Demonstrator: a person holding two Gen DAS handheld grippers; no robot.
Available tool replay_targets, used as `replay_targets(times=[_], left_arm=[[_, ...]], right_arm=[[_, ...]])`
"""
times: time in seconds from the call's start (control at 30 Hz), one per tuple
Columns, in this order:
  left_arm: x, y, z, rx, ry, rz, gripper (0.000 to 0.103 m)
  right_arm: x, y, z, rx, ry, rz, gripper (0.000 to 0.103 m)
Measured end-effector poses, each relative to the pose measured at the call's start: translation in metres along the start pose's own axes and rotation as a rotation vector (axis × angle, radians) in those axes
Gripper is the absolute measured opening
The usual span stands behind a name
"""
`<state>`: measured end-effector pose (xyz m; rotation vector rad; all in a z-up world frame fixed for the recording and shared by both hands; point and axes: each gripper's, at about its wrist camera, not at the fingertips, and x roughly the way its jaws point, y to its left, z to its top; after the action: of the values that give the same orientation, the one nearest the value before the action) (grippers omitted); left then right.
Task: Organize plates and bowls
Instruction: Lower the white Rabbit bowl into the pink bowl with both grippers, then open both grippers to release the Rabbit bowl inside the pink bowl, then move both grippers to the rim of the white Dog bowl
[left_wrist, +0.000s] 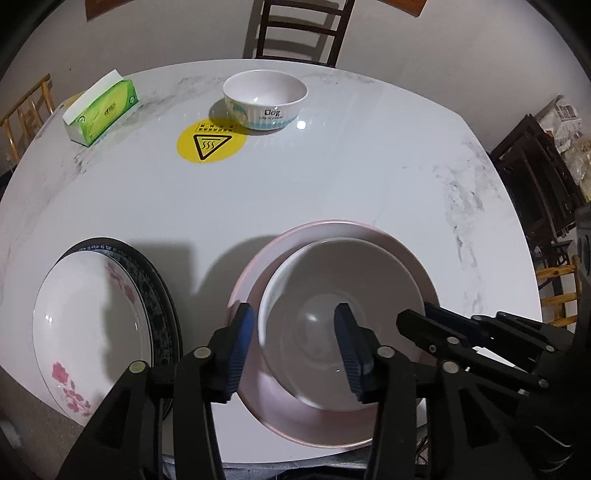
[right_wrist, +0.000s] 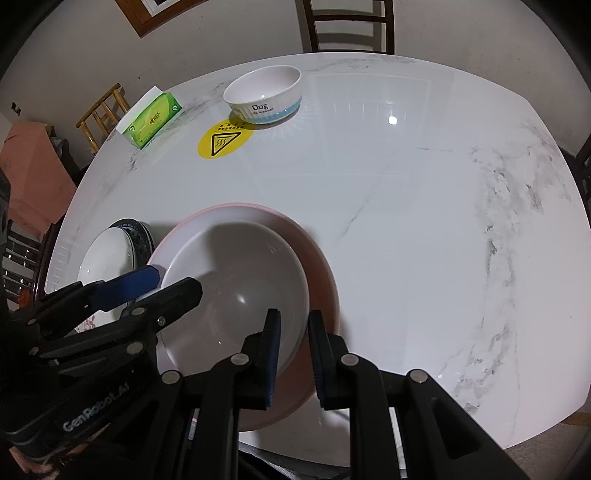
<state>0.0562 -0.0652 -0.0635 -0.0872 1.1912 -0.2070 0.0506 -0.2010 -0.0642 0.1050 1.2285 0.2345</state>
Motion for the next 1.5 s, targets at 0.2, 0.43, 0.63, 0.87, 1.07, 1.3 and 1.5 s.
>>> replay_targets(times=[0.2,0.43,0.63,0.87,1.07,1.3,1.5], left_arm=[[-0.007,0.004,0.002,-0.018,-0.031,-0.02,0.045],[-0.018,0.014,0.005,-0.041,-0.072,-0.024,0.046],[-0.024,0.024,0.007,-0.066,-0.099,-0.02,0.049],[-0.02,0.039,0.011,-0.098,-0.1,-0.002,0.051],[-0.016,0.048,0.014,-0.115,-0.099,0.01,0.051],[-0.011,0.055,0.023,-0.12,-0.107,0.039,0.051],[-0.002,0.062,0.038,-0.119,-0.112,0.078,0.051]], right_arm=[[0.002,0.002,0.002,-0.005,-0.001,-0.005,0.018],[0.004,0.006,0.002,-0.032,-0.009,-0.018,0.023],[0.005,0.012,0.004,-0.069,-0.013,-0.049,0.025],[-0.003,0.016,0.007,-0.105,-0.046,-0.082,0.025],[-0.007,0.013,0.011,-0.114,-0.06,-0.087,0.025],[-0.01,0.007,0.025,-0.128,-0.093,-0.069,0.025],[-0.005,-0.006,0.045,-0.129,-0.103,-0.076,0.025]])
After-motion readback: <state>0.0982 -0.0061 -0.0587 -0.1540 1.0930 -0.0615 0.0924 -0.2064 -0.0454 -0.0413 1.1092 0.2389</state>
